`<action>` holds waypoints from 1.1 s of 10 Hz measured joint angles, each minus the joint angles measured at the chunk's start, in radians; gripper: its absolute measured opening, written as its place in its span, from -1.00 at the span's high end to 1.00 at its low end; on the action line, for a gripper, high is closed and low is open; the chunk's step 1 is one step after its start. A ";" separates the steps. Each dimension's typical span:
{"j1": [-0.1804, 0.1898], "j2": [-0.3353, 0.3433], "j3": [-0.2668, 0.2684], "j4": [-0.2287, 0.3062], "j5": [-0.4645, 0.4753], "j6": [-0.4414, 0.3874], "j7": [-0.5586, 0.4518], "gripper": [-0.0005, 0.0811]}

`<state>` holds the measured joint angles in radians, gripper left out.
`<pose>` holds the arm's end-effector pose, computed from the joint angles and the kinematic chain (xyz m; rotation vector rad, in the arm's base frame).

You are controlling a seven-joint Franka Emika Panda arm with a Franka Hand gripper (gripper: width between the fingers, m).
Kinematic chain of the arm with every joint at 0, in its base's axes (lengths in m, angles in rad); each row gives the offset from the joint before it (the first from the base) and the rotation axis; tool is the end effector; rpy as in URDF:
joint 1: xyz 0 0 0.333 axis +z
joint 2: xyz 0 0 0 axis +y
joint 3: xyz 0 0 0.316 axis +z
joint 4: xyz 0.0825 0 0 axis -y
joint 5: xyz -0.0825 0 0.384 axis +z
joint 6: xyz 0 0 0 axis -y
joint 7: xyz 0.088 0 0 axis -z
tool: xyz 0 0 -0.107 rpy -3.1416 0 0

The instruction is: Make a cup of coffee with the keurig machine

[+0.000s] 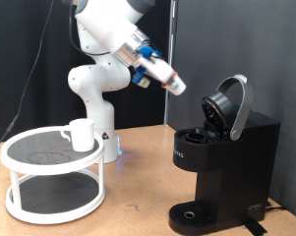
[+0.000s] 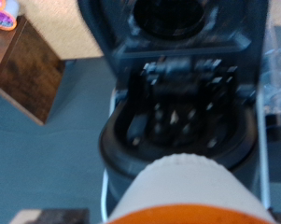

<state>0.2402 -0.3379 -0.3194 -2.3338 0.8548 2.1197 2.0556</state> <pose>0.4666 -0.0110 0.4895 -0.7099 2.3672 0.8810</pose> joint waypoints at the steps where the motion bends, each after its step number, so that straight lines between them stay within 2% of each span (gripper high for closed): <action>1: 0.007 0.004 0.019 0.010 0.009 0.022 0.019 0.22; 4: 0.009 0.017 0.056 0.021 0.010 0.091 0.035 0.22; 6: 0.008 0.019 0.055 0.017 -0.002 0.070 0.034 0.22; 8: 0.008 0.031 0.059 0.001 -0.039 0.076 0.034 0.22; 11: 0.008 0.064 0.086 -0.039 -0.051 0.162 0.032 0.22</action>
<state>0.2486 -0.2738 -0.2331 -2.3732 0.8034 2.2819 2.0872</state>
